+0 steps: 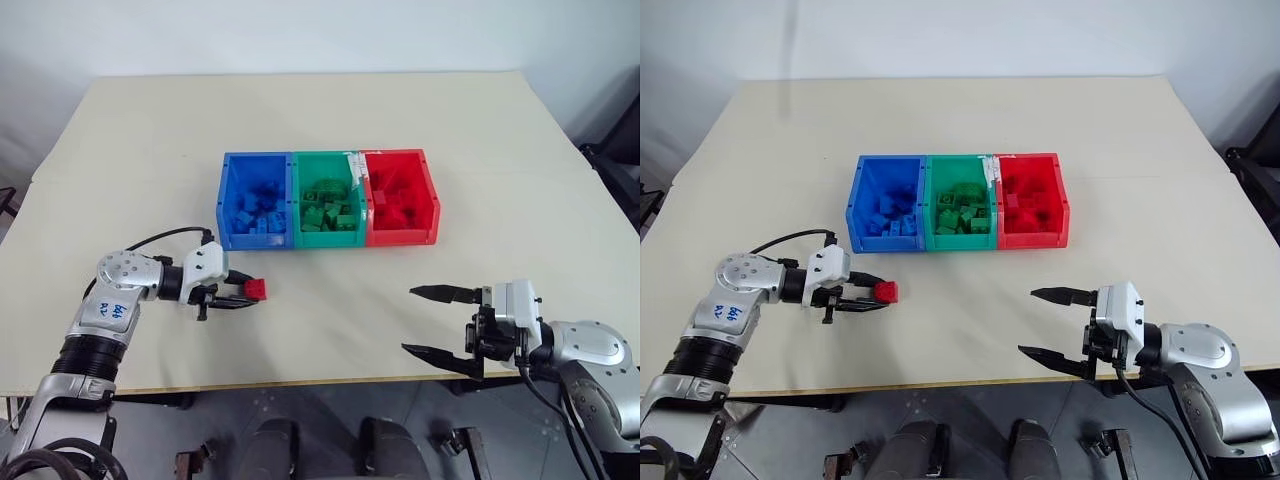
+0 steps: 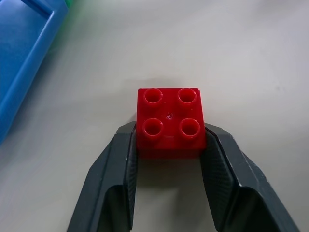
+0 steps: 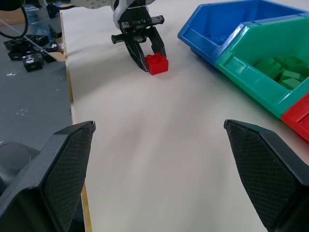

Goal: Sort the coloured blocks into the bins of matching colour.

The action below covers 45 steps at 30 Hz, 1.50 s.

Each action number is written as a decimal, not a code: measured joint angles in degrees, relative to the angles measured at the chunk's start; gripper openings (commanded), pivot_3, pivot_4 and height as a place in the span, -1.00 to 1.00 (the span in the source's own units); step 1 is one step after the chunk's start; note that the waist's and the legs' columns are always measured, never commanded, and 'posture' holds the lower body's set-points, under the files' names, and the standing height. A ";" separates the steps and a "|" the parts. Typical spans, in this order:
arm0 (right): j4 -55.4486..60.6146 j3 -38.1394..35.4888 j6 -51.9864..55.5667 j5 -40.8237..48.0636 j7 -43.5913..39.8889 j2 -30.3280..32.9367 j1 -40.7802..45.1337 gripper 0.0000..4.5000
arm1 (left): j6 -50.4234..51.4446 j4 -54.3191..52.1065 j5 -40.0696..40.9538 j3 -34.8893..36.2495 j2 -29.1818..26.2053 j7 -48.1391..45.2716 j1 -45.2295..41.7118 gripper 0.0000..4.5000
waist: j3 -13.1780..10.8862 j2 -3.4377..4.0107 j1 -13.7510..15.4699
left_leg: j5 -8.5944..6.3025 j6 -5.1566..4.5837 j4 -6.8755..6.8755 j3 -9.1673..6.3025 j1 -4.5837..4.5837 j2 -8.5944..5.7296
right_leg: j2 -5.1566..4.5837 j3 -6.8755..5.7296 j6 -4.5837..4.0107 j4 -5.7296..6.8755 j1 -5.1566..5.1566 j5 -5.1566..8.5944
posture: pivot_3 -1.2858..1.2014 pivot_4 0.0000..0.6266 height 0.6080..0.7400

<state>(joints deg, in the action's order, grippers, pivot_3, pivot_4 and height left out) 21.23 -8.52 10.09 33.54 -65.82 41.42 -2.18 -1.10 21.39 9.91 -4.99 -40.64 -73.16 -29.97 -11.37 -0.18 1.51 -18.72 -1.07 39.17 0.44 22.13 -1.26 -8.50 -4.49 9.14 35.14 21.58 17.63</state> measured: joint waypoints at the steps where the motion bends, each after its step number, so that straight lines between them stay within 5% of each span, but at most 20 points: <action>1: 0.23 -0.36 0.00 0.00 0.25 0.00 -0.46 1.00 | 0.34 -0.04 0.94 0.34 0.59 -0.16 0.04 -0.25 | 0.00 0.00 0.01 | 0.00 0.00 0.00 -0.01 0.00 0.02 | 0.00 0.00 0.00 0.00 0.00 0.00 | 0.03 -0.52 1.00; 6: 1.95 -3.76 0.06 0.11 3.71 -0.62 -3.63 1.00 | 7.48 -3.51 7.73 3.27 4.00 0.86 -1.71 -0.25 | -0.01 -0.01 0.10 | 0.01 0.00 0.02 -0.05 0.05 0.06 | -0.02 -0.04 0.00 0.01 0.00 0.00 | 0.03 -0.52 1.00; 13: 8.59 -10.25 -2.66 -0.98 18.23 -11.86 -11.25 1.00 | 17.37 -5.54 8.68 1.27 15.32 9.47 -19.13 -0.25 | 0.02 -0.05 1.34 | 0.02 -0.01 0.16 0.04 0.03 -0.24 | -0.03 0.05 0.03 0.18 -0.02 -0.01 | 0.03 -0.52 1.00; 19: 12.48 -14.19 -6.51 -4.10 27.73 -17.50 -15.22 1.00 | 8.37 17.71 1.07 -3.61 28.84 16.18 -32.79 -0.25 | 0.01 -0.06 1.38 | 0.06 0.02 0.10 0.37 0.08 -0.20 | 0.06 0.01 0.03 0.11 0.03 -0.01 | 0.03 -0.52 1.00; 25: 15.58 -13.38 -7.88 -6.42 31.14 -19.37 -17.04 1.00 | -2.46 38.96 -4.74 -3.83 35.76 25.22 -44.75 -0.25 | 0.01 -0.05 1.72 | 0.06 0.03 -0.14 0.36 0.14 -0.17 | 0.10 -0.12 0.02 -0.08 0.08 0.01 | 0.03 -0.52 1.00; 34: 16.23 -8.77 -8.42 -7.85 32.76 -20.05 -15.21 1.00 | -9.69 47.14 -8.27 -2.26 36.07 28.44 -46.23 0.93 | 0.00 -0.09 1.72 | 0.05 0.01 -0.08 0.29 0.28 -0.18 | 0.10 -0.22 0.02 -0.12 0.12 0.01 | 0.03 -0.52 1.00; 41: 12.18 -6.77 -8.48 -7.50 30.75 -18.16 -9.73 1.00 | -11.96 43.24 -7.79 -0.19 28.62 22.16 -42.89 0.98 | 0.00 -0.07 0.07 | 0.07 0.03 -0.06 0.37 0.15 -0.13 | 0.10 -0.13 0.02 0.02 0.11 0.01 | 0.03 -0.52 1.00; 45: 9.29 -5.14 -8.15 -6.24 26.62 -15.39 -7.66 1.00 | -11.24 31.16 -3.75 2.89 20.01 12.92 -32.16 0.98 | 0.01 -0.05 -1.06 | 0.07 0.03 -0.10 0.29 0.06 -0.05 | 0.10 -0.14 0.00 0.08 0.13 0.02 | 0.03 -0.52 1.00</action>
<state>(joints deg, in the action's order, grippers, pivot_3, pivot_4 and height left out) 30.52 -13.66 1.94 27.30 -39.20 26.03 -9.84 -12.34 52.55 6.16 -2.09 -20.62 -60.24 -62.14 -11.36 -0.23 0.45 -18.65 -1.04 39.07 0.74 22.19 -1.32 -8.40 -4.63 9.14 35.22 21.71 17.65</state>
